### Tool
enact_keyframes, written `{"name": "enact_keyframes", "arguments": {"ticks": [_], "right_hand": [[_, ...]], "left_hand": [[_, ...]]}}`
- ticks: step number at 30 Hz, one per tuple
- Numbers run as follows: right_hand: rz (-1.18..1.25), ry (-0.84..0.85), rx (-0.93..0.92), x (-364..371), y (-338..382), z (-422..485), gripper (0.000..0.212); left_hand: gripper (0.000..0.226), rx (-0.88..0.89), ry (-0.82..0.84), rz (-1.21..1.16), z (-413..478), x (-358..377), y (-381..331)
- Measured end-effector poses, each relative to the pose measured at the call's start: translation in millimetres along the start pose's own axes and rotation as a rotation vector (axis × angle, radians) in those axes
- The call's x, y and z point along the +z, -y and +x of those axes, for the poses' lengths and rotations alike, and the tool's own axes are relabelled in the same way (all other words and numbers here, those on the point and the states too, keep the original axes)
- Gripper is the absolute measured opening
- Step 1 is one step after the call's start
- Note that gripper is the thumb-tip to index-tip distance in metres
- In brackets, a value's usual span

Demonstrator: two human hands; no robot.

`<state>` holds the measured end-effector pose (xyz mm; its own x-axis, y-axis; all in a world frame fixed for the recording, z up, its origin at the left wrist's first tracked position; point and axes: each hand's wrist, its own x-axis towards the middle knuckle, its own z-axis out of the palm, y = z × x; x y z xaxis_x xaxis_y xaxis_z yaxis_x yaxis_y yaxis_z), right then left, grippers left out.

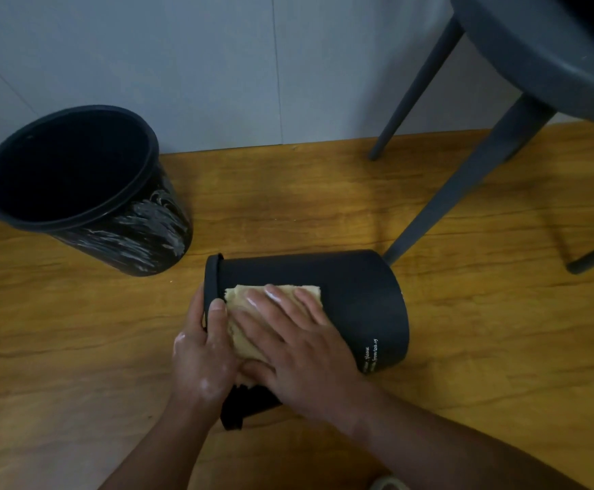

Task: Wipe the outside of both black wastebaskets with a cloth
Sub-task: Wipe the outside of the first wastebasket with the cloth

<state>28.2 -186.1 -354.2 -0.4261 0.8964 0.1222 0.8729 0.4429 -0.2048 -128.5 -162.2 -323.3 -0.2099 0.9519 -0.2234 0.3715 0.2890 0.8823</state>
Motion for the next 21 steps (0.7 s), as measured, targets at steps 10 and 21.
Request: {"name": "enact_keyframes", "arguments": {"ticks": [10,21], "right_hand": [[-0.037,0.061,0.211,-11,-108,-56,0.066],[0.166,0.019,0.203,-27,-122,-56,0.066]], "left_hand": [[0.043,0.003,0.000,-0.015,0,0,-5],[0.039,-0.002,-0.010,-0.027,2,2,-16]]}}
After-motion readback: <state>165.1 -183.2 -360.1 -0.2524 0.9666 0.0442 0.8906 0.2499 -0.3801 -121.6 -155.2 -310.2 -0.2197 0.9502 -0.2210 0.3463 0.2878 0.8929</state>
